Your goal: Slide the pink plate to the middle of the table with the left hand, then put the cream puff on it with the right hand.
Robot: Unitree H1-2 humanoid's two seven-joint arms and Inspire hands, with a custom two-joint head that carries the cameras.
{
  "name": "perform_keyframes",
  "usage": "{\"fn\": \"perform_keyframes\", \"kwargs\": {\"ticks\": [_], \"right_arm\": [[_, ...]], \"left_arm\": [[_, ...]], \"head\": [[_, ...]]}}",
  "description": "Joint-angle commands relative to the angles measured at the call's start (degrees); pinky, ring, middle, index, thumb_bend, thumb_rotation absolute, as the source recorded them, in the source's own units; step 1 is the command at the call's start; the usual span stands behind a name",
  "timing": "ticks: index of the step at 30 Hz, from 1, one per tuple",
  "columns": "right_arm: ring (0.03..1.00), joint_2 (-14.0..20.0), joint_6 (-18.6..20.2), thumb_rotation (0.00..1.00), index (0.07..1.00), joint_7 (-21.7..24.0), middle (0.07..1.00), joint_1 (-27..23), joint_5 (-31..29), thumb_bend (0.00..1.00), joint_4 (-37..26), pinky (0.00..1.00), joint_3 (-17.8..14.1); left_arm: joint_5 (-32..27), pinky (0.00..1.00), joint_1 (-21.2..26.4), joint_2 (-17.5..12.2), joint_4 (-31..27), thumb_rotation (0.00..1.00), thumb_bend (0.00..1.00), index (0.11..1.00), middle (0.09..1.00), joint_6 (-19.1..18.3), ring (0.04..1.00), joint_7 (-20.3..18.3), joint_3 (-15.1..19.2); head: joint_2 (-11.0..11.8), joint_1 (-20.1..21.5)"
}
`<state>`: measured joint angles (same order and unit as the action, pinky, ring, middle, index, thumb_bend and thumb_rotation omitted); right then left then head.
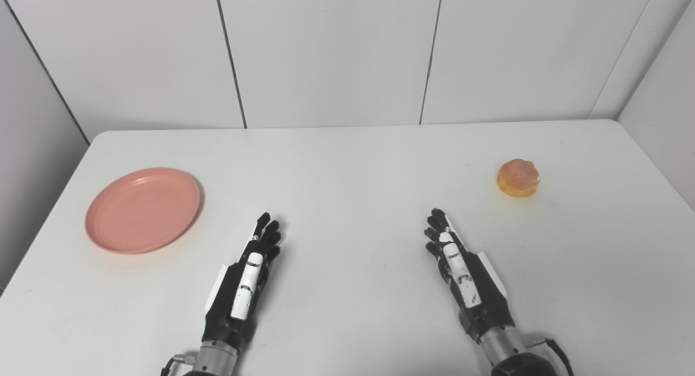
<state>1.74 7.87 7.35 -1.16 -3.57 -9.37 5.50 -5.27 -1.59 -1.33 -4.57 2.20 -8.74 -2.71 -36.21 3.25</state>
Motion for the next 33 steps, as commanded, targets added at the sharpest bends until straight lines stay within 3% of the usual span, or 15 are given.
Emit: {"fn": "perform_keyframes", "kwargs": {"ticks": [1,21,25,33], "right_arm": [[1.000,0.0,-0.2,1.00,1.000,0.3,1.000,-0.3,-0.5,0.29,-1.5,1.00,0.0],[1.000,0.1,-0.5,1.00,1.000,0.3,1.000,-0.3,-0.5,0.28,-1.4,1.00,0.0],[1.000,0.4,-0.6,1.00,1.000,0.3,1.000,-0.3,-0.5,0.29,-1.2,1.00,-0.2],[1.000,1.5,-1.9,1.00,1.000,1.3,1.000,0.2,-2.5,0.27,-1.0,1.00,-1.6]], "left_arm": [[0.3,1.00,-1.4,-0.1,0.9,1.00,0.47,0.979,0.986,0.4,0.987,0.5,0.1],[0.3,1.00,-1.5,0.0,0.7,1.00,0.47,0.983,0.989,0.2,0.988,0.6,0.0],[0.8,1.00,-1.3,0.2,1.4,1.00,0.46,0.979,0.985,0.5,0.990,0.8,-0.1],[3.4,1.00,-1.3,2.2,3.2,1.00,0.46,0.984,0.984,2.3,0.979,2.2,-1.4]], "head": [[0.0,-0.1],[0.1,-0.3],[0.8,-2.0],[3.8,-10.4]]}}
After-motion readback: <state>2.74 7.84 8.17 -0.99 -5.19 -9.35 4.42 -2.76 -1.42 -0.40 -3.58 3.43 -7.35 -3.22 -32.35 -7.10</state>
